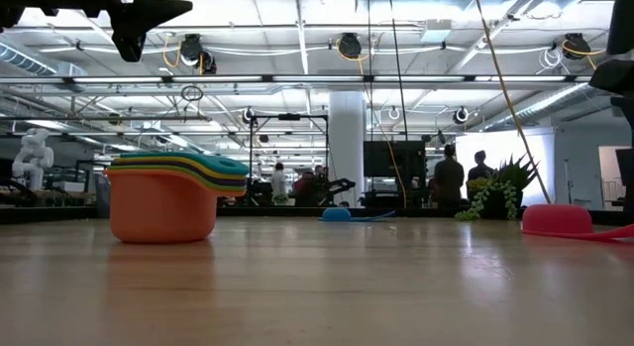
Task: Nest measuring cups in basket
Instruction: Stack the red measuring cup on top of the light blue measuring cup
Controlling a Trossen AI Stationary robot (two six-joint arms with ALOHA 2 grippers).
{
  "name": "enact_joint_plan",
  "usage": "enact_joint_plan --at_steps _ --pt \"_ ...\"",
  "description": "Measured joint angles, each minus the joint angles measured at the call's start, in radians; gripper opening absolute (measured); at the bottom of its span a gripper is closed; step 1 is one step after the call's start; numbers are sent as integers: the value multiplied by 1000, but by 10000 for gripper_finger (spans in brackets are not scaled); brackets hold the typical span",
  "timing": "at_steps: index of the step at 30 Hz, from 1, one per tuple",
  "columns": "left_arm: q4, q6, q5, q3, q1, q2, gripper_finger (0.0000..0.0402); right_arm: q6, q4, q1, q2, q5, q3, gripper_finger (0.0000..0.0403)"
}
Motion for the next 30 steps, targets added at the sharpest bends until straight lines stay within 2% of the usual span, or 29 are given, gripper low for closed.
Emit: enact_joint_plan --at_steps 9,24,30 --pt "0 0 0 0 0 0 243 21 14 0 -1 12 -32 263" --pt "0 2 0 0 0 0 243 144 -201 26 -54 13 -38 263" --pt "0 2 0 0 0 0 243 156 -228 55 -56 17 -38 263"
